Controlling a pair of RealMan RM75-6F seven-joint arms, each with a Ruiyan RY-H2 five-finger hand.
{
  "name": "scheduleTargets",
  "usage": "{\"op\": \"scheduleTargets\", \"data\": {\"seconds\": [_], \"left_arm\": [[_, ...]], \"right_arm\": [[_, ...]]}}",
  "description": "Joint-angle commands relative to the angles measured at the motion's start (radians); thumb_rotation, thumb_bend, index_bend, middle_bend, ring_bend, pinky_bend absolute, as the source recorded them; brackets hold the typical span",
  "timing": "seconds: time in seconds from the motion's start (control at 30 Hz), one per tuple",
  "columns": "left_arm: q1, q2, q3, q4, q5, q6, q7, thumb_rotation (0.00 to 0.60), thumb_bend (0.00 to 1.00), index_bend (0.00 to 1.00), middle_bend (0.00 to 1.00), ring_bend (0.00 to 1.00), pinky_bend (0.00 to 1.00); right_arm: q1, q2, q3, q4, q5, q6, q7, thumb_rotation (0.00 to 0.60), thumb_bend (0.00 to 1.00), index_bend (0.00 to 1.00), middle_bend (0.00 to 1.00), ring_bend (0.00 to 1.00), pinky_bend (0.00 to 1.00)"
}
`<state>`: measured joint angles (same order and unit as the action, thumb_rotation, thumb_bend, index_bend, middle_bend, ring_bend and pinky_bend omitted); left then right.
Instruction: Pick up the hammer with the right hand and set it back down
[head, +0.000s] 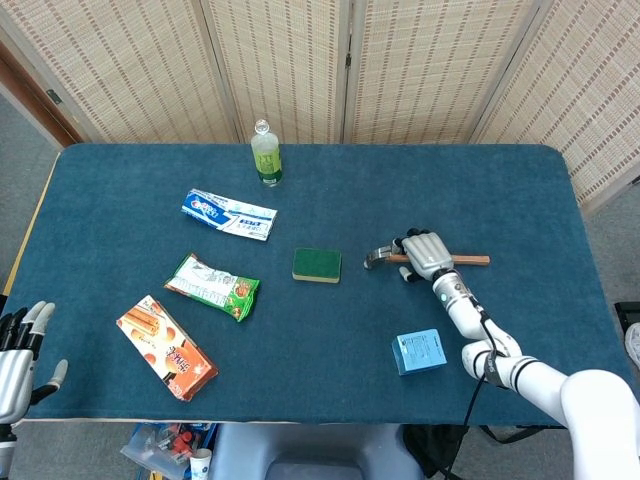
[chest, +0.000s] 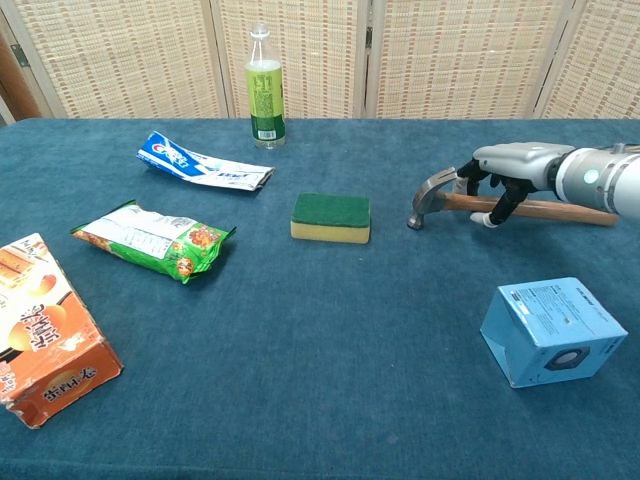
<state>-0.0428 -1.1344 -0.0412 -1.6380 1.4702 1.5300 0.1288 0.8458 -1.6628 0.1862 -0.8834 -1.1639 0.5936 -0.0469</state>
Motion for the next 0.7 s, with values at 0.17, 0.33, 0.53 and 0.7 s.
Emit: {"op": "scheduleTargets", "data": {"seconds": [0.17, 0.33, 0.53, 0.7], "left_arm": [[0.003, -0.004, 0.001, 0.012, 0.001, 0.002, -0.009, 0.600, 0.35, 0.00, 0.00, 0.00, 0.00], [0.005, -0.007, 0.001, 0.016, -0.002, 0.002, -0.011, 0.600, 0.35, 0.00, 0.00, 0.00, 0.00], [0.008, -0.007, 0.000, 0.022, -0.006, 0.001, -0.017, 0.600, 0.35, 0.00, 0.00, 0.00, 0.00], [0.008, -0.009, 0.000, 0.028, -0.008, -0.001, -0.020, 0.600, 0.35, 0.00, 0.00, 0.00, 0.00]], "right_arm": [[0.004, -0.007, -0.002, 0.011, -0.001, -0.007, 0.005, 0.600, 0.41, 0.38, 0.42, 0.15, 0.19], [0.010, -0.013, -0.001, 0.019, 0.003, -0.016, 0.005, 0.600, 0.44, 0.39, 0.42, 0.15, 0.19], [0.016, -0.025, -0.001, 0.032, 0.006, -0.024, 0.006, 0.600, 0.48, 0.39, 0.43, 0.15, 0.19], [0.019, -0.032, 0.001, 0.042, 0.007, -0.026, 0.008, 0.600, 0.50, 0.40, 0.43, 0.15, 0.20]]}}
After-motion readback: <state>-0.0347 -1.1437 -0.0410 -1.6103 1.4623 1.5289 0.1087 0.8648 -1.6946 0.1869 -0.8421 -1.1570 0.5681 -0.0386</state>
